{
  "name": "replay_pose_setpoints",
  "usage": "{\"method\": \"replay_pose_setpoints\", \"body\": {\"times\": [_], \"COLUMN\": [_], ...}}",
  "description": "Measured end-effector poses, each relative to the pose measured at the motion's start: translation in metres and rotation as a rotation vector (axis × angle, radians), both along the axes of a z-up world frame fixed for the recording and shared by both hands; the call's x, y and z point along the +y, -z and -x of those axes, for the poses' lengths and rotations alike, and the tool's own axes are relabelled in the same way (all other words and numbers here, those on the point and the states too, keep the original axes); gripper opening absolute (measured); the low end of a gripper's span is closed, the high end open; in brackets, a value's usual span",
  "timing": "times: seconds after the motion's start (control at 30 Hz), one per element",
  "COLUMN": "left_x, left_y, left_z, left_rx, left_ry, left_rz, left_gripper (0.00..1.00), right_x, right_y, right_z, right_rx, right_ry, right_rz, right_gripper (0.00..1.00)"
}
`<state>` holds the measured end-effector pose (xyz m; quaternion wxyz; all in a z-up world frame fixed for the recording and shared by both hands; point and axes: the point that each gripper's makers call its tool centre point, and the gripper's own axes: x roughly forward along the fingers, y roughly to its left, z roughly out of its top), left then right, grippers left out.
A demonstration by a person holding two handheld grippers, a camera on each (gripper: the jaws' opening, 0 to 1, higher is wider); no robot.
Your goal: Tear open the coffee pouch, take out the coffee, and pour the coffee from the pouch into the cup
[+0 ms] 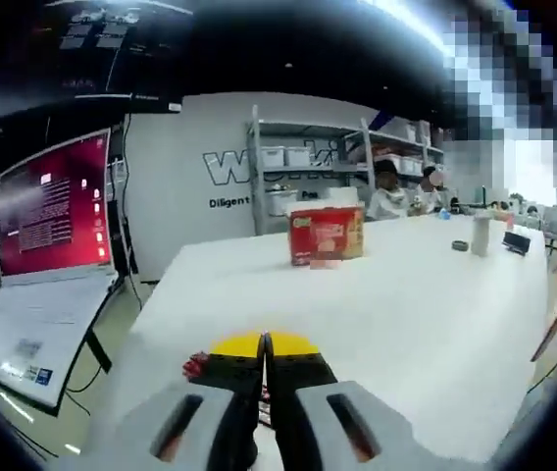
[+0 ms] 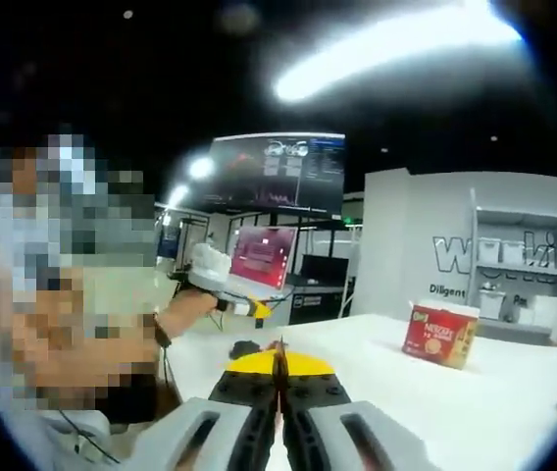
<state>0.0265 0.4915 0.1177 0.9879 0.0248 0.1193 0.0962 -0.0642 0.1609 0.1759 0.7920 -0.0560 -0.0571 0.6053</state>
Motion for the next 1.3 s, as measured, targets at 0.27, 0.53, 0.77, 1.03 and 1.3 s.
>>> {"method": "replay_pose_setpoints", "body": {"times": [0.27, 0.53, 0.77, 1.03, 1.3], "left_x": [0.041, 0.045, 0.048, 0.048, 0.035], "left_y": [0.043, 0.055, 0.059, 0.044, 0.041], "left_z": [-0.032, -0.046, -0.044, -0.039, -0.031], "left_rx": [0.134, 0.149, 0.163, 0.098, 0.059], "left_ry": [-0.059, -0.061, -0.062, -0.072, -0.038], "left_rz": [-0.013, -0.037, -0.031, 0.005, 0.081], "left_gripper": [0.04, 0.04, 0.13, 0.30, 0.06], "right_x": [0.000, -0.001, -0.003, -0.002, -0.002], "right_y": [0.002, 0.006, 0.003, 0.003, 0.001], "right_z": [0.002, -0.003, -0.008, -0.006, -0.006], "right_rx": [-0.007, 0.001, 0.002, -0.002, -0.007], "right_ry": [-0.014, -0.016, -0.012, -0.018, -0.017], "right_rz": [0.004, 0.006, 0.001, 0.002, -0.002], "right_gripper": [0.00, 0.01, 0.01, 0.01, 0.01]}}
